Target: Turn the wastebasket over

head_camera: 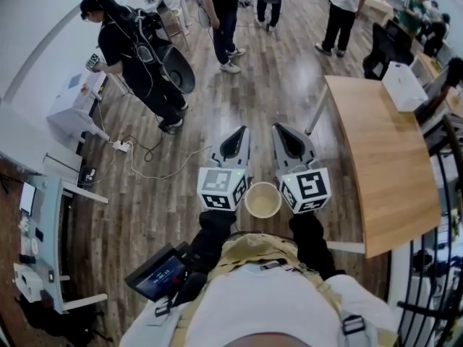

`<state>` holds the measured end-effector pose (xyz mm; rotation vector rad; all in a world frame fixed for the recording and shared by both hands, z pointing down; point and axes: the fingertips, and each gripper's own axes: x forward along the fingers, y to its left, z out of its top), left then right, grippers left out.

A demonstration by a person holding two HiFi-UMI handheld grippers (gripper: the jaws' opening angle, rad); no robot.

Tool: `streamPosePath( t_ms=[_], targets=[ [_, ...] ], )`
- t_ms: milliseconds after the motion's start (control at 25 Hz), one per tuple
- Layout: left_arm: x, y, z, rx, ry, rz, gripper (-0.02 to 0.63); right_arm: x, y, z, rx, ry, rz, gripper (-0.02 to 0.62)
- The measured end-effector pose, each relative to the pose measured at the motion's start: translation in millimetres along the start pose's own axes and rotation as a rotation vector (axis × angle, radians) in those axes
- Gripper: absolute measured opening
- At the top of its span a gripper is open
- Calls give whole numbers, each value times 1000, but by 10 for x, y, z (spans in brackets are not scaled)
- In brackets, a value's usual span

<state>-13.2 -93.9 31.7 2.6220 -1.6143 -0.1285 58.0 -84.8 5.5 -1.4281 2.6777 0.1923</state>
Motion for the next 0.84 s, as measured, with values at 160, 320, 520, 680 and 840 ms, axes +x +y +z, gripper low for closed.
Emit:
streamPosePath(
  t_ms=[160, 320, 520, 680, 840],
  targets=[
    [-52, -36, 26, 0, -9, -6, 2, -42, 44, 41, -3, -6, 2, 20],
    [-108, -70, 50, -1, -24, -20, 2, -66, 126, 21, -1, 0, 16, 20],
    [-141, -134, 26, 10, -15, -31, 2, -91, 187, 20, -5, 3, 29, 20],
    [-167, -137, 26, 18, -7, -30, 2, -104, 201, 40, -6, -5, 25, 20],
    [-145, -130, 37, 20, -2, -28, 2, -102, 178, 52, 3, -14, 29, 20]
  ],
)
